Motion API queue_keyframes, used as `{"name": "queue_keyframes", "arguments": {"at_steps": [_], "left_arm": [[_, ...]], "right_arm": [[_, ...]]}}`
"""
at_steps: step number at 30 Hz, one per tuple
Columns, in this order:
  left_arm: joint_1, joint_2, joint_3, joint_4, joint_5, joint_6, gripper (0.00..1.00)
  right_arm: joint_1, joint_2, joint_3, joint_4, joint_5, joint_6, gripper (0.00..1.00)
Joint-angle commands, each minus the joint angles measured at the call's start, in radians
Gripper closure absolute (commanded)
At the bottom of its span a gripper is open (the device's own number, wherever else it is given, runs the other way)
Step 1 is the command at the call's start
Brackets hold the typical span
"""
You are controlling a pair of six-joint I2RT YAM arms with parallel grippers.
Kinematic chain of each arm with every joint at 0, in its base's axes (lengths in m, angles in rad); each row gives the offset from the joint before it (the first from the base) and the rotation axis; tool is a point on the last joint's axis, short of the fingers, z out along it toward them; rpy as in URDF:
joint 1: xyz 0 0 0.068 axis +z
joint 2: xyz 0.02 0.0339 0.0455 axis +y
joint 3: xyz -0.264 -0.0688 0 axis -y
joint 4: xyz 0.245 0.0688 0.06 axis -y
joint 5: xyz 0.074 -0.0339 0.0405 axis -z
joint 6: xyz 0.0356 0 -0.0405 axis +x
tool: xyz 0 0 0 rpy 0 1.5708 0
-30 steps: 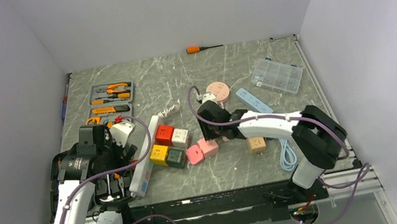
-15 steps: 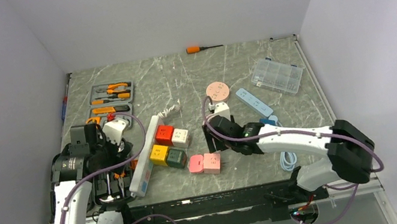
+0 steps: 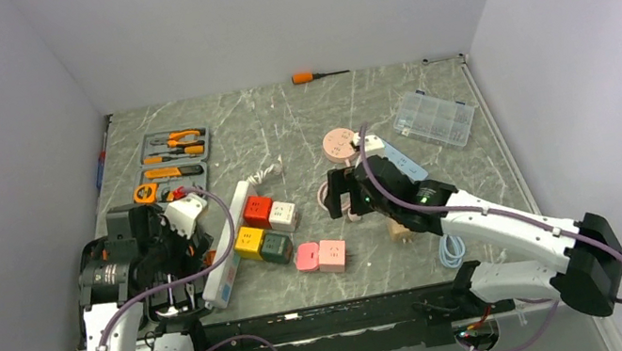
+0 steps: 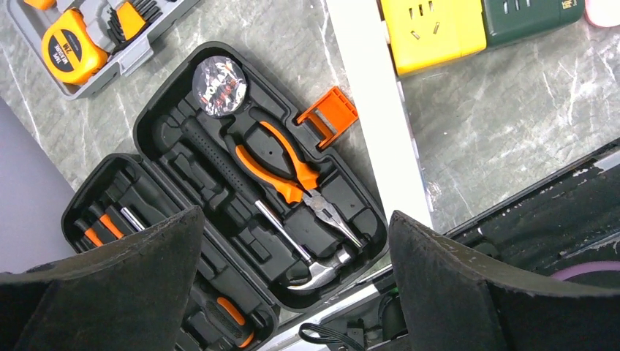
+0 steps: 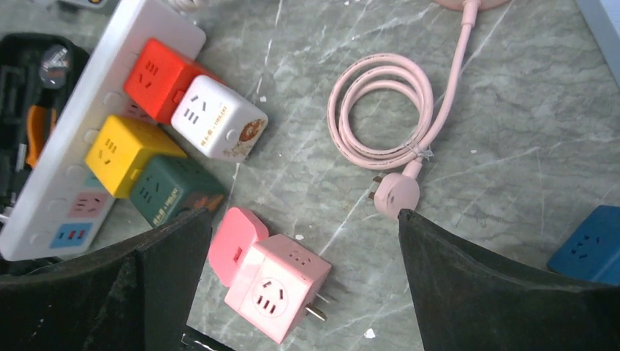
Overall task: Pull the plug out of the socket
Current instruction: Remove the plug from the socket.
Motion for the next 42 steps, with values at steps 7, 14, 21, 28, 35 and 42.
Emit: {"name": "queue_keyframes", "arguments": {"at_steps": [7, 14, 21, 28, 35, 42], "left_arm": [[0.005, 0.048, 0.011, -0.054, 0.016, 0.033, 0.03], [0.005, 0.049, 0.008, -0.066, 0.068, 0.07, 0.02], [0.005, 0.023, 0.018, -0.083, 0.076, 0.104, 0.01], [0.005, 0.042, 0.031, -0.102, 0.083, 0.119, 0.02], [0.004, 0.045, 0.035, -0.099, 0.085, 0.105, 0.01], [0.005, 0.052, 0.04, -0.113, 0.058, 0.114, 0.02]], "right_arm": [[-0.035, -0.046, -0.012, 0.11, -0.187, -0.11, 0.0], [-0.008, 0.072, 0.029, 0.117, -0.234, -0.173, 0.0], [0.073, 0.102, 0.038, 0.119, -0.189, -0.269, 0.0], [0.113, 0.126, 0.007, 0.14, -0.212, -0.307, 0.0], [0.209, 0.19, -0.058, 0.164, -0.123, -0.308, 0.0], [0.227, 0.172, -0.148, 0.242, -0.087, -0.273, 0.0]]}}
